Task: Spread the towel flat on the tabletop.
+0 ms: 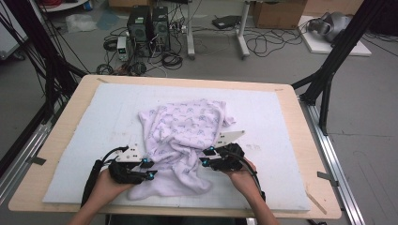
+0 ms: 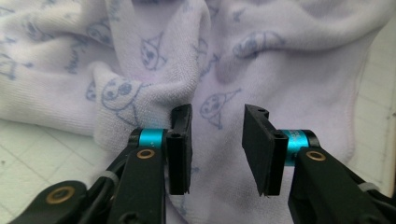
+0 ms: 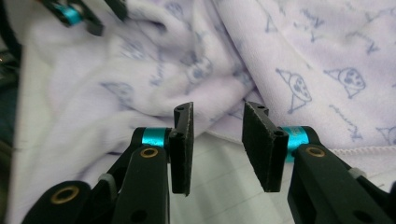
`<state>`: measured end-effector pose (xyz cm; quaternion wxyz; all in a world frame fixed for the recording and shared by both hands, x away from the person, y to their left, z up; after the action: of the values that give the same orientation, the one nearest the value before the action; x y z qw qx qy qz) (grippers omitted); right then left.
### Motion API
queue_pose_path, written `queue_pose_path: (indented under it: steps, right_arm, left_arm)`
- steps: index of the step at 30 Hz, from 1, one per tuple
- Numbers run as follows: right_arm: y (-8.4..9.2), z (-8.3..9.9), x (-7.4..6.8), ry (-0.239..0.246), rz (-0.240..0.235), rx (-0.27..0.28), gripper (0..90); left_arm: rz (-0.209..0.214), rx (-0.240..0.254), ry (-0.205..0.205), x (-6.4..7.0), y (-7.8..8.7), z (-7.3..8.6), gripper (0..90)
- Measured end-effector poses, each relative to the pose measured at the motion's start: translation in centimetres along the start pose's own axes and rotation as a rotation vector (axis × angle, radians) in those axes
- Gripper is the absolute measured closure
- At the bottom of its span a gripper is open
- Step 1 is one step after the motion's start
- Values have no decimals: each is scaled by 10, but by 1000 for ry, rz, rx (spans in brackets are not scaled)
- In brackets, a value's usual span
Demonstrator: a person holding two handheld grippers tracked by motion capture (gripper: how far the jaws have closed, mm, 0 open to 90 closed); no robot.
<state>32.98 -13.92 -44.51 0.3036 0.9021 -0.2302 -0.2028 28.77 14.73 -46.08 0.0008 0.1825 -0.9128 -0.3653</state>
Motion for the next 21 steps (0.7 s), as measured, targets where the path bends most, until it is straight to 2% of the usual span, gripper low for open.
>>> queue_pose_path:
  steps: [2,5,7,9,11,12,16,19,21]
  right_arm:
    - [-8,1,1,-3,7,-16,636]
    - [-20,5,4,-3,29,-57,644]
    - [-27,9,5,-8,43,-89,673]
    - [-27,9,6,6,57,-76,745]
    - [-26,9,6,13,61,-75,848]
    - [-25,9,7,13,58,-79,872]
    - [-18,10,8,22,46,-80,883]
    - [-5,12,10,25,45,-59,883]
    - [6,15,16,22,61,-61,883]
  left_arm:
    - [0,-18,-8,2,-3,3,615]
    - [-10,-4,-7,3,-4,7,638]
    - [-12,-4,1,2,-4,7,700]
    - [-7,-1,4,1,-4,8,779]
    - [0,4,11,0,-4,8,848]
    - [5,3,13,0,-3,8,859]
    - [0,11,25,1,-2,8,870]
    - [-3,18,22,0,2,8,872]
    - [-8,29,28,-1,5,8,873]
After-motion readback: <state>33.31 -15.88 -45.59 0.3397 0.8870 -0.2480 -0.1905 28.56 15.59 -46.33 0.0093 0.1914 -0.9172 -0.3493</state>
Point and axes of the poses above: each handheld gripper's, and its own axes: y roughly backward along the jaws, z roughly out of its underside, x roughly to its right, the point moved 4 cm from there along -y, roughly forward along the jaws, and after that the axes turned 13 degrees about -y, right-handed, at the moved point
